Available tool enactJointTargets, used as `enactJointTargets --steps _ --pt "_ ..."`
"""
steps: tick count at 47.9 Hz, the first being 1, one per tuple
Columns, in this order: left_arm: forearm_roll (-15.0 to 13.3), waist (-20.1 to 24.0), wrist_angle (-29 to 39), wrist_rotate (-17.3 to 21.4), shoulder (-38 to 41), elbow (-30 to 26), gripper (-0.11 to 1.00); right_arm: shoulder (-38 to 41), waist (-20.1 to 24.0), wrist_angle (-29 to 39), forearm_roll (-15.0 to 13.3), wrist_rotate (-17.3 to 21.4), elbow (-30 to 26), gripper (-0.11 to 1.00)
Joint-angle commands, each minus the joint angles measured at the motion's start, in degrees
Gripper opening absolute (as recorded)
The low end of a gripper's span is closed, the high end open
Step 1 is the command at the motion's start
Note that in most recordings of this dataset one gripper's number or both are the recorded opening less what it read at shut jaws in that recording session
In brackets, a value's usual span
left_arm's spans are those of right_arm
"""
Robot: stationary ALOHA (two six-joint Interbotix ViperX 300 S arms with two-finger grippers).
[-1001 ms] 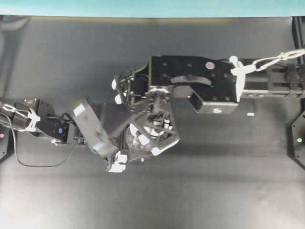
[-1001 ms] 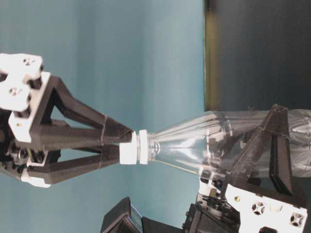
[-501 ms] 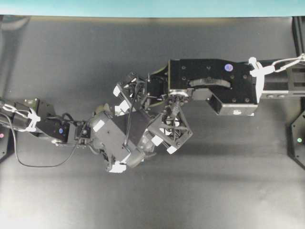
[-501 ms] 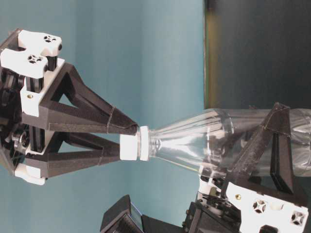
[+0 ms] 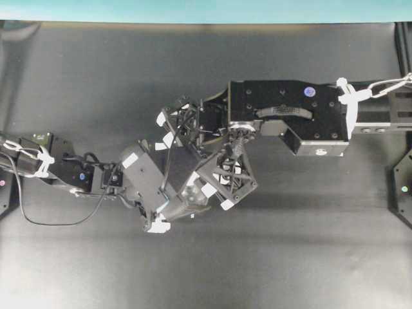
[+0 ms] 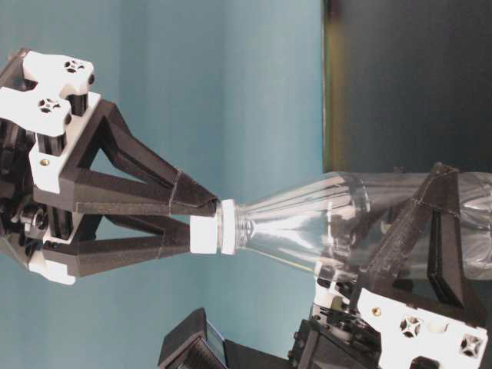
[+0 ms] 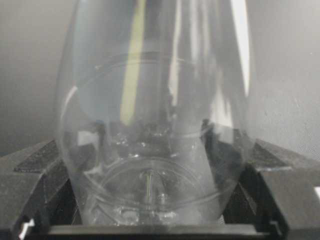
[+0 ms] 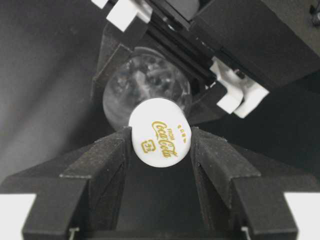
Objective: Open the bottle cap by holding the bottle with the left arm and twisting the cap with the right arm.
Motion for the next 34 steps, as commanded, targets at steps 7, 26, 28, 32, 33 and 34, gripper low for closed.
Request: enactJointTargets --steps 7,26,28,32,33,34 --pt "0.1 -0.2 0.3 -0.4 0.1 -0.4 0.79 -1.1 0.5 -1.5 -0.4 6.4 -0.2 0.76" --pt "0.1 -0.2 1.1 -0.4 0.1 -0.4 0.79 -6.3 1.2 1.7 -0.7 35.9 -3.8 0.81" --pt "0.1 -0.2 1.1 -0.4 0.1 -0.5 0.79 -6.2 1.1 2.8 -0.7 42.5 -5.0 0.81" --pt "0.1 -0.3 1.1 -0.4 0.1 -0.5 0.79 -5.1 1.0 5.4 -0.7 57.9 -8.0 0.81" --pt "0.2 -0.2 1.1 -0.4 0.1 -0.5 0.79 -4.8 0.9 6.1 -0.7 61.0 -8.6 0.81" --pt "0.2 -0.3 1.1 -0.4 0.1 -0.6 0.79 -4.4 0.8 6.8 -0.7 64.0 -9.2 0.81"
